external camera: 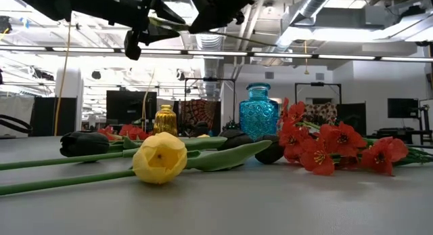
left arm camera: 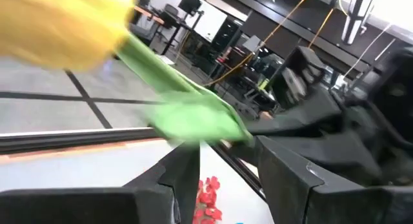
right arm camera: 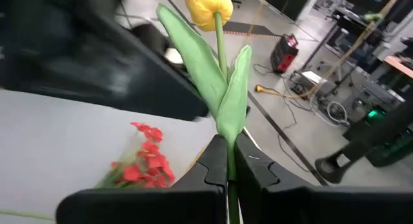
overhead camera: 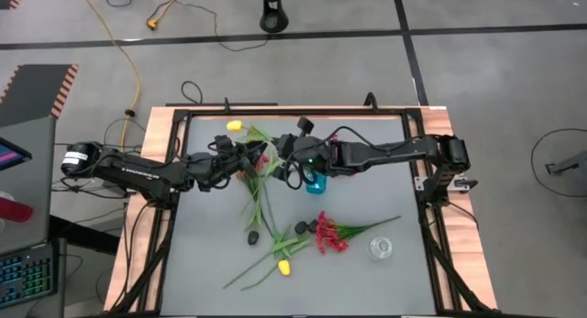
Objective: Sort flowers into vase by color
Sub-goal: Put the middle yellow flower into the yellow vase
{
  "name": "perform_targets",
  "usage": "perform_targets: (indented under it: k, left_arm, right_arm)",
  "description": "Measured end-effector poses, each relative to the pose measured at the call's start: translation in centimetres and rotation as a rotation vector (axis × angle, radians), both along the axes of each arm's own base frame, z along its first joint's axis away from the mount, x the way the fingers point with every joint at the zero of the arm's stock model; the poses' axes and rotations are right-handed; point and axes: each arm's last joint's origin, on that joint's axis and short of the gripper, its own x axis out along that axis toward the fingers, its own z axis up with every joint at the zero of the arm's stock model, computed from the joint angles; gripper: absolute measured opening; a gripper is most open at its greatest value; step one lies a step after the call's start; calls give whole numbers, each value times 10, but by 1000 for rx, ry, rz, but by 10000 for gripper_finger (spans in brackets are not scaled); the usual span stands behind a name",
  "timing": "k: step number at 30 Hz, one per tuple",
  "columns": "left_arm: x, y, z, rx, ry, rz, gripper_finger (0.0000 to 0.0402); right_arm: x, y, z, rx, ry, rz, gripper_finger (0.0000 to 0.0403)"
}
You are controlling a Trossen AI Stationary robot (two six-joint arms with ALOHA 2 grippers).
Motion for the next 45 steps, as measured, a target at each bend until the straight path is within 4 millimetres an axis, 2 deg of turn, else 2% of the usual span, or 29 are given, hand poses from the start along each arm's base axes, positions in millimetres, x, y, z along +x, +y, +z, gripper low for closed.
perform_targets:
  k: [6,17,28,31,35,40,45]
  left_arm:
    - [0,0,1,25,11,-1,137]
    - [0,-1,1,76,47,-15,129]
    - [1,-1,2,139,83,-40,19]
    - [1,-2,3,165,95,-52,5]
    - [1,-1,2,183,115,-47,6]
    - [0,2,2,209,140,-17,2]
    - [-4,15,6,242,177,-2,1]
  right_arm:
    - [1,9,0,15,0,64,38]
    - [1,8,-1,28,-1,88,42]
    - [1,8,-2,28,6,88,59]
    - [1,8,-2,27,7,88,63]
    - [1,6,-2,28,6,83,84]
    - [0,2,-2,28,18,72,134]
    - [-16,1,14,10,52,70,177]
